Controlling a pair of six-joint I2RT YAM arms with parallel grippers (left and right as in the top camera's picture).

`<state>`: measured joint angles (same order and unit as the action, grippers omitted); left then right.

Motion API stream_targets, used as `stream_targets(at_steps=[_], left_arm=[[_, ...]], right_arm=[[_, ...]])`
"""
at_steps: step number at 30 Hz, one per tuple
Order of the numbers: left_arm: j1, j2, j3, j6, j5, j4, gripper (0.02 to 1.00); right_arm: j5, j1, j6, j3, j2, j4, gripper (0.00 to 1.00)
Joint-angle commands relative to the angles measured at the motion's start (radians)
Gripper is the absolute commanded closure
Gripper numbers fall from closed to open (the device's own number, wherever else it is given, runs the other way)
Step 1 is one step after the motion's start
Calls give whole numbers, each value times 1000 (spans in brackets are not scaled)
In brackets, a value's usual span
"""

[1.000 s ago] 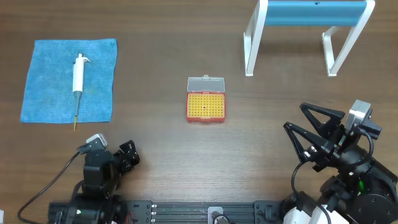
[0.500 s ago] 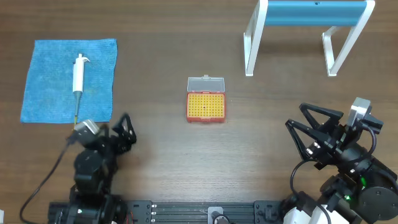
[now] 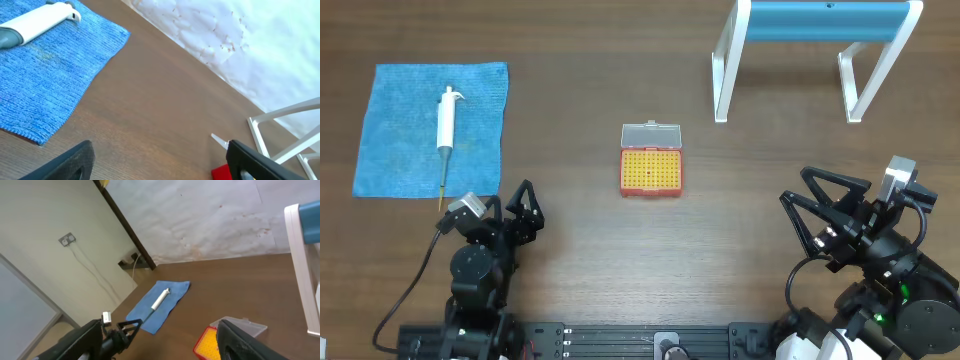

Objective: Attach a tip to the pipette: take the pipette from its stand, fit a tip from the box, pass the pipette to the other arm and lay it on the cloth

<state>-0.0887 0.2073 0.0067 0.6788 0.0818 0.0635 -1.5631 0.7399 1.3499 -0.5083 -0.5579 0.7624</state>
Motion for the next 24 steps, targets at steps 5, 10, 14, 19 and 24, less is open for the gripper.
stream_targets(at_steps=[5,10,14,19,24], left_arm=[[9,-79,-1,-9,4,8,161],[56,-187,-1,-9,4,8,161],[30,-204,-1,-9,1,8,161],[29,-204,-1,-9,1,8,163],[29,-204,-1,-9,1,8,161]], right_arm=[[-8,7,18,2,4,2,264],[-8,7,18,2,4,2,266],[-8,7,14,2,4,2,264],[-8,7,14,2,4,2,264],[-8,7,14,2,3,2,266]])
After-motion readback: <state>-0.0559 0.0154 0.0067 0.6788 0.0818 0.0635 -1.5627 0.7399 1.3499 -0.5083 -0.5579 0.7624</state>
